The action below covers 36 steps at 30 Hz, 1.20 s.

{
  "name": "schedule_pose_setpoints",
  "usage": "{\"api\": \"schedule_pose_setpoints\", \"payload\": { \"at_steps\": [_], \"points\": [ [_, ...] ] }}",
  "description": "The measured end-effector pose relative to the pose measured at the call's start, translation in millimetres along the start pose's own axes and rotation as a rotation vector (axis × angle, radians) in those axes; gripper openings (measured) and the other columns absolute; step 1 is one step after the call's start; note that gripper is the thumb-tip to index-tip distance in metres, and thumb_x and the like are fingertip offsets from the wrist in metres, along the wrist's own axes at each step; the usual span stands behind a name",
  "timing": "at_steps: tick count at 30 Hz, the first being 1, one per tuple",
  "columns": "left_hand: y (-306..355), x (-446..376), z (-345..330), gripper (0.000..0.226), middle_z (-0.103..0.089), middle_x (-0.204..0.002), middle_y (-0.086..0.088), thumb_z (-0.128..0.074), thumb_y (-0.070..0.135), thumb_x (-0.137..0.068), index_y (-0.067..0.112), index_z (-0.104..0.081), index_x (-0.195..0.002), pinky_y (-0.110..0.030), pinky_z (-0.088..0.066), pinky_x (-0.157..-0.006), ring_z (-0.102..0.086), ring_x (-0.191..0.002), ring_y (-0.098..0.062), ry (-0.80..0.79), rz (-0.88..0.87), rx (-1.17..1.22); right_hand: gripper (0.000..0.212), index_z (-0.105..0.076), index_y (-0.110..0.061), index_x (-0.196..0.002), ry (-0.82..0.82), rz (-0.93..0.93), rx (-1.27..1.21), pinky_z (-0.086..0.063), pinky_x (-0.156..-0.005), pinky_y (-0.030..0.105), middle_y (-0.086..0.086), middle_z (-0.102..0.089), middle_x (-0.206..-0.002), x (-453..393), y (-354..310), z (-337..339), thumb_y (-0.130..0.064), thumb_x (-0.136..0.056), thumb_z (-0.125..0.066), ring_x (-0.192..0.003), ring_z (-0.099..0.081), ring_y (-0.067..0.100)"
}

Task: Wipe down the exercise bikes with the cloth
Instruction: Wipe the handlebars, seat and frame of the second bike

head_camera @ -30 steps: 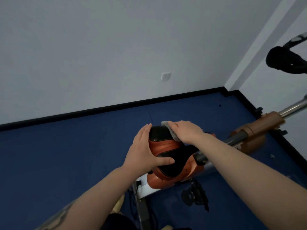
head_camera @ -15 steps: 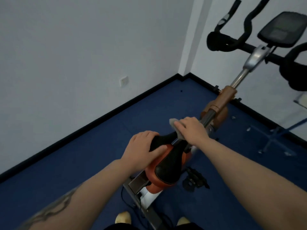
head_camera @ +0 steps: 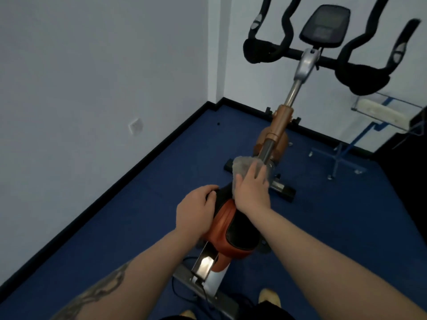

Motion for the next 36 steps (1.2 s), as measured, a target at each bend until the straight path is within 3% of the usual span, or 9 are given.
{"api": "schedule_pose_setpoints", "payload": {
  "at_steps": [3, 6, 9, 15, 20, 25, 31, 34, 36],
  "points": [
    [-2, 1, 1, 0.03, -0.065, -0.124, 0.014, -0.046, 0.028, -0.101, 0.031, -0.065, -0.125, -0.027, -0.045, -0.09, -0.057, -0.113, -0.006, 0.024, -0.011, 0.056, 0.069, 0.008, -0.012, -0.155, -0.034, 0.024, -0.021, -0.042, -0.103, 0.048, 0.015, -0.008, -0.161, 41, 15, -14, -0.047, -0.103, -0.022, -0.135, -0.037, 0.037],
    [-1, -1, 1, 0.03, -0.066, -0.122, 0.013, -0.046, 0.026, -0.101, 0.029, -0.065, -0.123, -0.027, -0.044, -0.086, -0.058, -0.111, -0.007, 0.041, -0.033, 0.049, 0.069, 0.009, -0.009, -0.154, -0.066, -0.094, -0.059, -0.045, -0.098, 0.047, 0.017, -0.029, -0.155, 32, 20, -11, -0.044, -0.104, -0.023, -0.125, -0.049, 0.037],
    [0, -1, -1, 0.031, -0.066, -0.121, 0.012, -0.044, 0.026, -0.101, 0.028, -0.065, -0.123, -0.025, -0.041, -0.083, -0.058, -0.11, -0.008, 0.041, -0.046, 0.034, 0.064, 0.0, -0.008, -0.155, -0.023, -0.21, -0.155, -0.046, -0.095, 0.041, 0.017, -0.04, -0.148, 32, 18, -5, -0.039, -0.105, -0.026, -0.122, -0.051, 0.035],
    [0, -1, -1, 0.031, -0.066, -0.118, 0.011, -0.043, 0.025, -0.101, 0.028, -0.064, -0.123, -0.025, -0.041, -0.079, -0.057, -0.102, -0.005, 0.05, -0.068, 0.036, 0.068, 0.0, -0.021, -0.156, 0.036, -0.021, -0.031, -0.043, -0.097, 0.041, 0.007, -0.027, -0.154, 96, 27, -16, -0.053, -0.1, -0.024, -0.129, -0.04, 0.028],
    [2, 1, -1, 0.032, -0.067, -0.118, 0.009, -0.042, 0.025, -0.101, 0.027, -0.064, -0.125, -0.031, -0.046, -0.084, -0.06, -0.106, -0.011, 0.038, -0.069, 0.026, 0.054, -0.033, -0.01, -0.142, 0.009, -0.179, -0.198, -0.046, -0.09, 0.039, 0.014, -0.049, -0.136, 64, 25, -8, -0.045, -0.102, -0.029, -0.114, -0.053, 0.03],
    [-1, 1, -1, 0.032, -0.066, -0.119, 0.009, -0.042, 0.025, -0.101, 0.028, -0.064, -0.124, -0.026, -0.038, -0.079, -0.058, -0.105, -0.009, 0.056, -0.063, 0.035, 0.073, -0.003, -0.019, -0.155, 0.133, 0.056, 0.111, -0.043, -0.101, 0.04, 0.007, -0.021, -0.154, 117, 16, -19, -0.057, -0.096, -0.021, -0.131, -0.031, 0.028],
    [1, 2, -1, 0.032, -0.066, -0.119, 0.009, -0.042, 0.025, -0.101, 0.027, -0.064, -0.124, -0.028, -0.04, -0.081, -0.059, -0.106, -0.011, 0.042, -0.075, 0.045, 0.071, -0.008, -0.015, -0.155, 0.039, -0.141, -0.09, -0.042, -0.099, 0.044, 0.015, -0.033, -0.149, 81, 23, -10, -0.054, -0.1, -0.031, -0.128, -0.04, 0.033],
    [-1, 2, 0, 0.032, -0.067, -0.118, 0.009, -0.042, 0.025, -0.101, 0.027, -0.064, -0.124, -0.028, -0.041, -0.08, -0.06, -0.105, -0.011, 0.047, -0.079, 0.062, 0.077, -0.004, -0.016, -0.155, 0.167, -0.007, 0.088, -0.036, -0.109, 0.043, 0.011, -0.019, -0.157, 120, 13, -19, -0.061, -0.096, -0.026, -0.136, -0.028, 0.03],
    [-1, 2, -1, 0.031, -0.067, -0.117, 0.009, -0.043, 0.025, -0.101, 0.027, -0.064, -0.123, -0.028, -0.04, -0.079, -0.06, -0.105, -0.011, 0.057, -0.08, 0.061, 0.08, 0.001, -0.019, -0.155, 0.16, 0.066, 0.143, -0.029, -0.114, 0.042, 0.008, -0.008, -0.161, 133, 15, -27, -0.064, -0.093, -0.021, -0.141, -0.017, 0.029]
  ]
}}
Point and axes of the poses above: each hand's wrist, its own x-axis away from the middle knuckle, its own z-axis out of the back of the hand, y = z × x, the point moved 7 cm from there along -x, towards the middle knuckle
